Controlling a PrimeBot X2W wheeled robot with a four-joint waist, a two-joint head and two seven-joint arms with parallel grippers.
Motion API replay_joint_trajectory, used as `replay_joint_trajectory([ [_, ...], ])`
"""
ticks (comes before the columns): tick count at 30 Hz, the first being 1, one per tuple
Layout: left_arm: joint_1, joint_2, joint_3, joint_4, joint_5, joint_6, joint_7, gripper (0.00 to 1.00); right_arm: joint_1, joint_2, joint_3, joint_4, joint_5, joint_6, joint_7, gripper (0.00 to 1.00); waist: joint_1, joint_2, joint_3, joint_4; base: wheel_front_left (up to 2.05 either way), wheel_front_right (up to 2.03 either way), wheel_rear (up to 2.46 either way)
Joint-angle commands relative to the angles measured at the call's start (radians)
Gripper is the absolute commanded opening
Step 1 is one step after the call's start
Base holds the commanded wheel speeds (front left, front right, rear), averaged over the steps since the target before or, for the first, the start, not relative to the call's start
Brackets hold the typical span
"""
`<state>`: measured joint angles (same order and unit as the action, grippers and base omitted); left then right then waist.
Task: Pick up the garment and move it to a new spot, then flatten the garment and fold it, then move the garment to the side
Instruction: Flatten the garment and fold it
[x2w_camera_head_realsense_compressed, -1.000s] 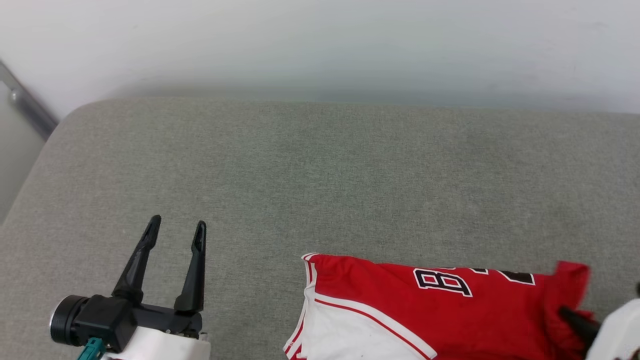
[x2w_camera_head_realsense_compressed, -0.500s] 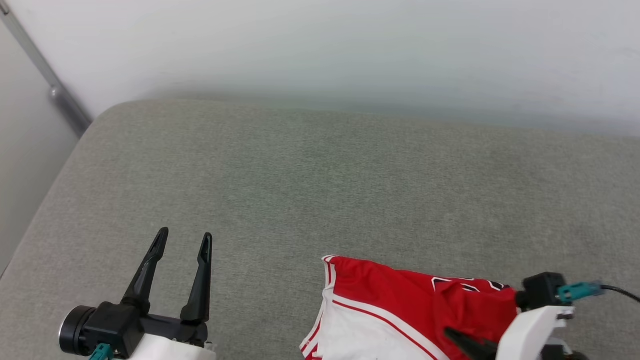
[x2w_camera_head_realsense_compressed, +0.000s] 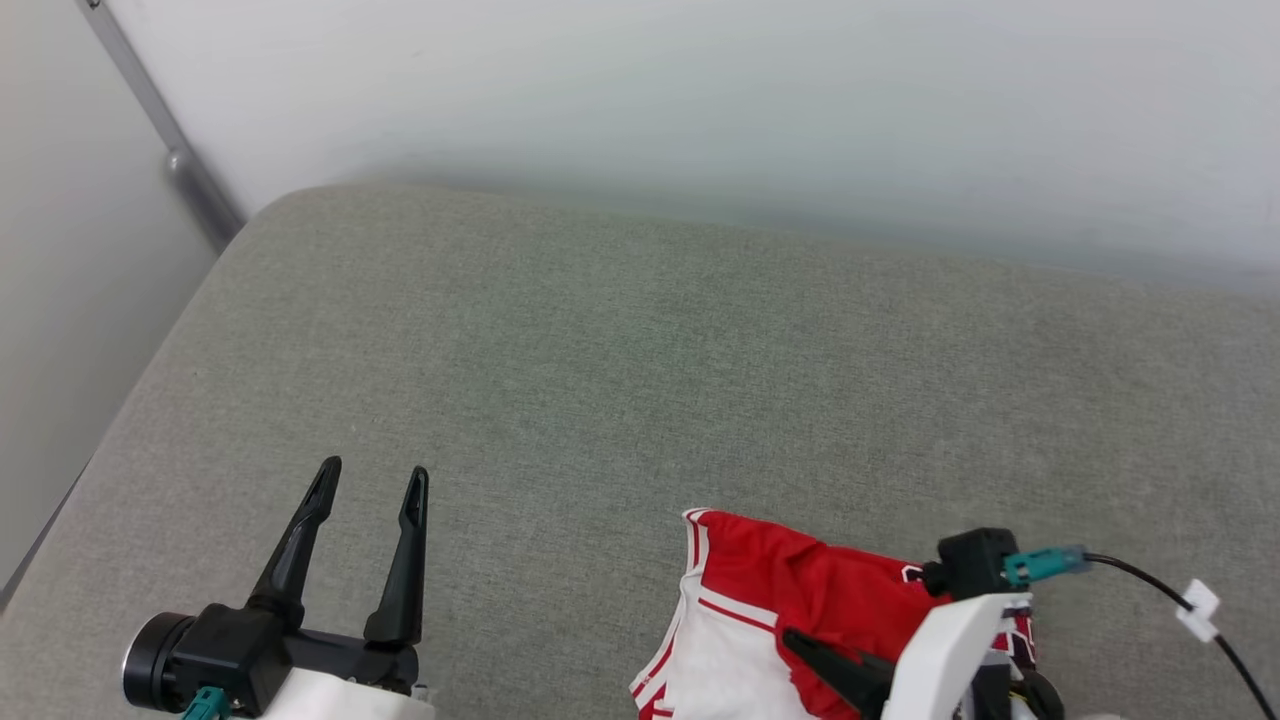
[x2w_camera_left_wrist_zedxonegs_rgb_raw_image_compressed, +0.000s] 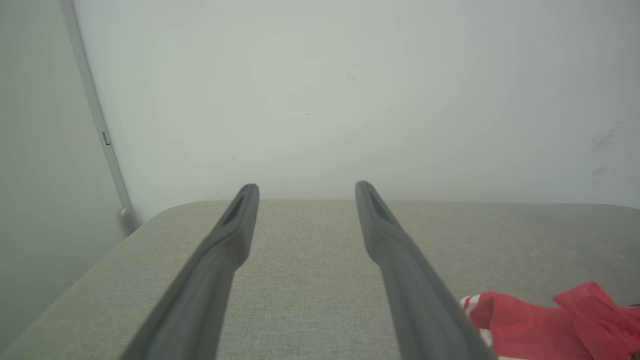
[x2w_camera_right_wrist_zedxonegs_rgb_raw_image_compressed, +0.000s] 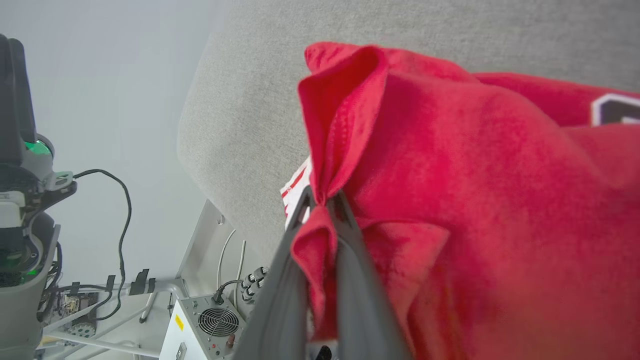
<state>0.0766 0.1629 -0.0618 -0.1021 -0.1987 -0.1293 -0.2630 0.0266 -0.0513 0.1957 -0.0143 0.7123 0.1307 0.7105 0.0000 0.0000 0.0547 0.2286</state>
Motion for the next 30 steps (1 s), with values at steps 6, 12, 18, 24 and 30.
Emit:
replay_joint_trajectory([
  [6,-0.013,-0.002,-0.002,0.003,-0.006,-0.002,-0.002,1.00,-0.077,0.002,0.096,0.082,0.010,0.000,-0.055,0.88,0.0000,0.0000,0.011,0.010,0.00,0.00,0.00],
  [12,-0.004,0.000,-0.001,0.007,-0.006,-0.002,-0.002,1.00,-0.102,0.001,0.143,0.085,0.003,0.000,-0.076,1.00,0.0000,0.0000,0.012,0.004,0.00,0.00,0.00],
  [18,-0.006,-0.004,0.007,0.006,-0.016,-0.002,-0.002,1.00,-0.158,0.000,0.078,0.065,-0.124,0.000,-0.125,1.00,0.0000,0.0000,0.007,-0.025,0.00,0.00,0.00],
  [24,-0.016,-0.004,0.009,0.002,-0.016,-0.002,-0.002,1.00,-0.241,-0.145,0.028,0.028,-0.341,0.000,-0.263,1.00,0.0000,0.0000,0.009,-0.066,0.00,0.00,0.00],
  [30,-0.018,-0.012,0.012,0.000,-0.011,-0.001,-0.002,1.00,-0.228,-0.271,-0.096,-0.006,-0.405,0.000,-0.466,1.00,0.0000,0.0000,0.015,-0.095,0.00,0.00,0.00],
])
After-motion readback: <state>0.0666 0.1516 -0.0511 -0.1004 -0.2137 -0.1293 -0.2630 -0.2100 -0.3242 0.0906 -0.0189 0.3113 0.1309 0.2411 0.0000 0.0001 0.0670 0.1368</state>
